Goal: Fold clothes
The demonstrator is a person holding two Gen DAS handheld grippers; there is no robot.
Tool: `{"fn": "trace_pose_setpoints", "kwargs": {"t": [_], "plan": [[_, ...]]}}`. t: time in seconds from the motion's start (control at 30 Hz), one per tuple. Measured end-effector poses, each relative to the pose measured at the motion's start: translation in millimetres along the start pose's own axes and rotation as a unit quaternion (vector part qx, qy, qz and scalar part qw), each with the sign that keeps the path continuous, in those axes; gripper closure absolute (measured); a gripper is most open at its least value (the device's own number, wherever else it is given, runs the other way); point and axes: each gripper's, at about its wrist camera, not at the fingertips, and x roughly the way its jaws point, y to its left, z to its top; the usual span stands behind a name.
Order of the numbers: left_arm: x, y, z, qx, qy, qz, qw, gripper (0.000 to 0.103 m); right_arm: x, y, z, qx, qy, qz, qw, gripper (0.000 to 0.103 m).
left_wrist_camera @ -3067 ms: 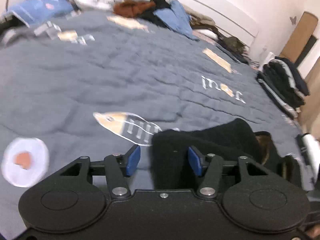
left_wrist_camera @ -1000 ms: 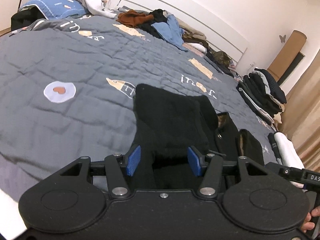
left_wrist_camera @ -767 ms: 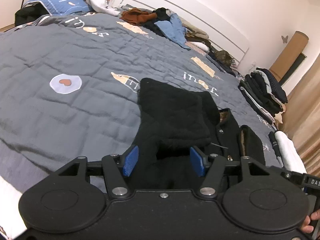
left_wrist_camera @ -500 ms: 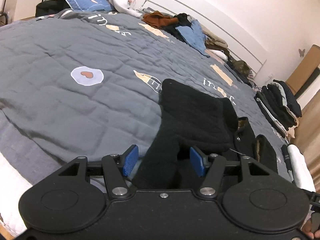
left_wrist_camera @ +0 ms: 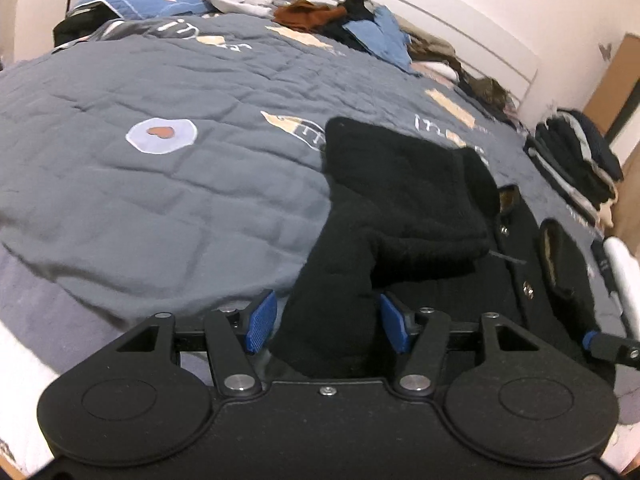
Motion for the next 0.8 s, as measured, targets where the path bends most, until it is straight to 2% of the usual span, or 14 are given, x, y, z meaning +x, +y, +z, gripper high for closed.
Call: {"fn": "trace_pose_setpoints", "kwargs": {"t": [0.07,0.13,0.17,0.2,0.3,0.33,0.4,0.47,0.53,0.6,0.73,0.8], "plan": [[6.4,0.7,0.0,-0.001,0.006,0.002,1.0000,0.047,-0.3,1.0,-0.3,-0.001,0.000,0.002,1.000,0.046],[10.6,8.8,0.8,-0.033,0.027,-0.017,0.9989,0.060,-0.5,1.3,-0.4,-0.002,0.001,0.004,1.000,0.046],[11.8,14.3,1.4,-0.055,0.040,-0.029,0.9973,0.073,-0.3,0.8,-0.5,-0.001,0.002,0.004,1.000,0.046],[13.0,19.8,2.0,-0.077,0.053,-0.041,0.9948,0.083,-0.4,0.4,-0.2,-0.001,0.002,0.003,1.000,0.046],[1.8,37.6,7.5,-0.153,0.074,-0.106,0.9797,0.090,-2.0,-1.9,0.6,0.004,0.002,0.003,1.000,0.046],[-3.0,40.2,9.0,-0.164,0.075,-0.121,0.9762,0.090,-3.0,-2.4,1.6,0.005,0.000,0.004,1.000,0.046],[-7.9,42.8,8.5,-0.169,0.081,-0.122,0.9746,0.090,-5.5,-3.5,4.0,0.008,-0.004,0.007,1.000,0.046],[-2.0,40.6,4.8,-0.157,0.095,-0.091,0.9787,0.087,-7.1,-4.4,5.3,0.012,-0.007,0.008,1.000,0.046],[4.0,37.5,1.1,-0.146,0.106,-0.060,0.9817,0.077,-5.5,-6.4,5.9,0.014,-0.004,0.007,1.000,0.046],[1.8,35.9,1.4,-0.143,0.098,-0.035,0.9843,0.053,-2.6,-7.5,5.1,0.014,0.002,0.005,1.000,0.046],[-12.5,23.6,7.1,-0.096,0.055,-0.028,0.9934,0.051,-0.3,-6.9,3.3,0.008,0.008,0.000,1.000,0.046],[-16.2,16.4,6.9,-0.078,0.049,-0.045,0.9947,0.051,-1.2,-6.7,4.2,0.010,0.005,0.002,1.000,0.046]]}}
